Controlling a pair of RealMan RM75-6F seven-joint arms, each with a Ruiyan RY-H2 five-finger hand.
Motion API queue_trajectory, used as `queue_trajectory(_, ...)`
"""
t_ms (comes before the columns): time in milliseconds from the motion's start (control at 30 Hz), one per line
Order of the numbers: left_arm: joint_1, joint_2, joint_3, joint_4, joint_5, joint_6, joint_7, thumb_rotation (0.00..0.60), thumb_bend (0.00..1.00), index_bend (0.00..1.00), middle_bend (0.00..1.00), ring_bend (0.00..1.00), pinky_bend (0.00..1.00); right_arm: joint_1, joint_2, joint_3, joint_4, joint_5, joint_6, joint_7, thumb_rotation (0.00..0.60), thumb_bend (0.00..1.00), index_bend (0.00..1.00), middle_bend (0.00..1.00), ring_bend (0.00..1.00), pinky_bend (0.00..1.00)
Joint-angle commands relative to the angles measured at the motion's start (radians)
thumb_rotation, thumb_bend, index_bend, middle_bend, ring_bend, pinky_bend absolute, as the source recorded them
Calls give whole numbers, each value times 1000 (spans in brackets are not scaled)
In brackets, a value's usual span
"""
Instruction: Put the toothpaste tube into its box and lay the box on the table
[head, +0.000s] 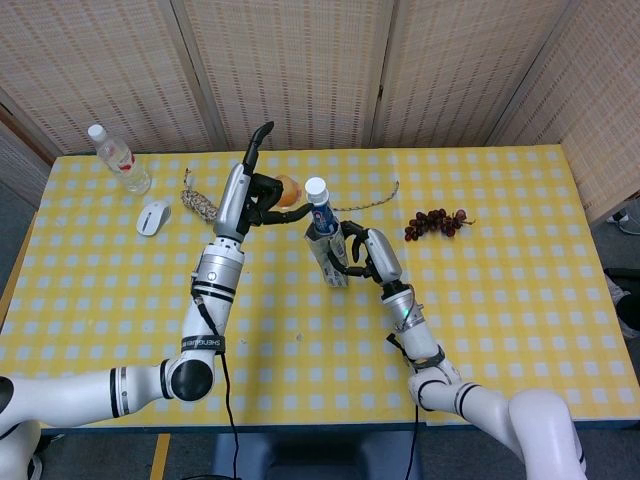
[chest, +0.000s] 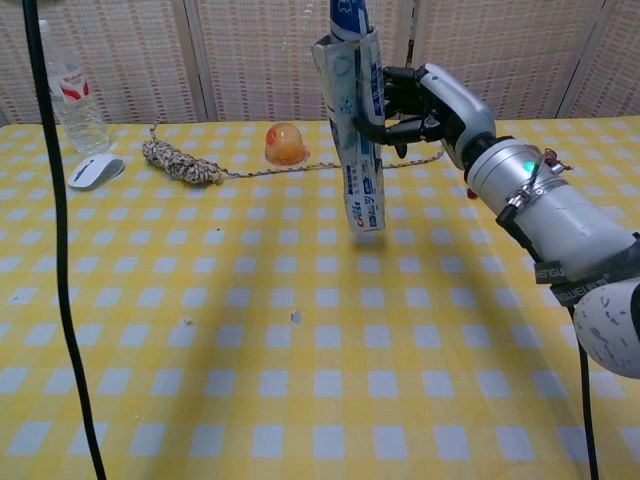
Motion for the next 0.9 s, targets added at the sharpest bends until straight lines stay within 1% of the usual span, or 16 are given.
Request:
queue_trajectory(33, 0, 1, -1, 2, 0, 3, -1, 600, 123, 0, 1000, 995, 1000, -5, -17, 1, 33, 10, -16, 54, 600, 406, 643, 574, 680, 710)
queue_trajectory(133, 3, 4, -3, 5, 0, 7, -3, 600, 123, 0, 1000, 995, 1000, -3, -29, -2, 66, 5, -17, 80, 600, 407, 643, 574, 679, 710)
queue_trajectory(267, 11, 11, -3, -8, 4, 5, -12, 600, 123, 0, 1000, 995, 1000, 4, -38, -7, 93, -6, -8, 80, 600, 406, 643, 574, 679, 709)
queue_trajectory(367, 18, 17, 14, -38, 27, 4, -11, 600, 125, 2, 1000, 996, 1000, 9, -39, -2, 100, -4, -9, 72, 600, 407, 643, 574, 677, 709)
queue_trajectory(433, 24, 23, 34, -65, 50, 7, 0, 600, 127, 12, 1000, 997, 1000, 12, -39, 2, 102, 1, -14, 69, 600, 406, 643, 574, 678, 709)
queue_trajectory(467, 27, 27, 52, -80, 71, 12, 13, 600, 134, 20, 1000, 998, 1000, 13, -39, 5, 102, 3, -16, 70, 600, 406, 643, 574, 678, 710)
queue_trajectory(533, 33, 29, 85, -96, 112, 23, 36, 600, 171, 44, 1000, 1000, 1000, 15, -37, 10, 98, 9, -21, 78, 600, 406, 643, 574, 679, 710)
queue_trajectory(633, 46, 37, 138, -116, 163, 32, 72, 600, 259, 69, 1000, 1000, 1000, 17, -32, 20, 90, 18, -30, 92, 600, 406, 643, 574, 680, 710)
queue_trajectory(700, 52, 44, 170, -117, 190, 32, 99, 600, 319, 85, 1000, 1000, 1000, 17, -28, 25, 81, 23, -34, 102, 600, 407, 643, 574, 680, 710)
queue_trajectory(767, 54, 46, 196, -107, 216, 30, 122, 600, 349, 103, 1000, 1000, 1000, 16, -21, 29, 71, 26, -36, 106, 600, 407, 643, 574, 680, 710)
queue_trajectory(900, 48, 35, 245, -72, 293, 34, 164, 600, 378, 117, 1000, 1000, 1000, 14, -10, 30, 52, 28, -40, 96, 600, 406, 643, 574, 678, 709)
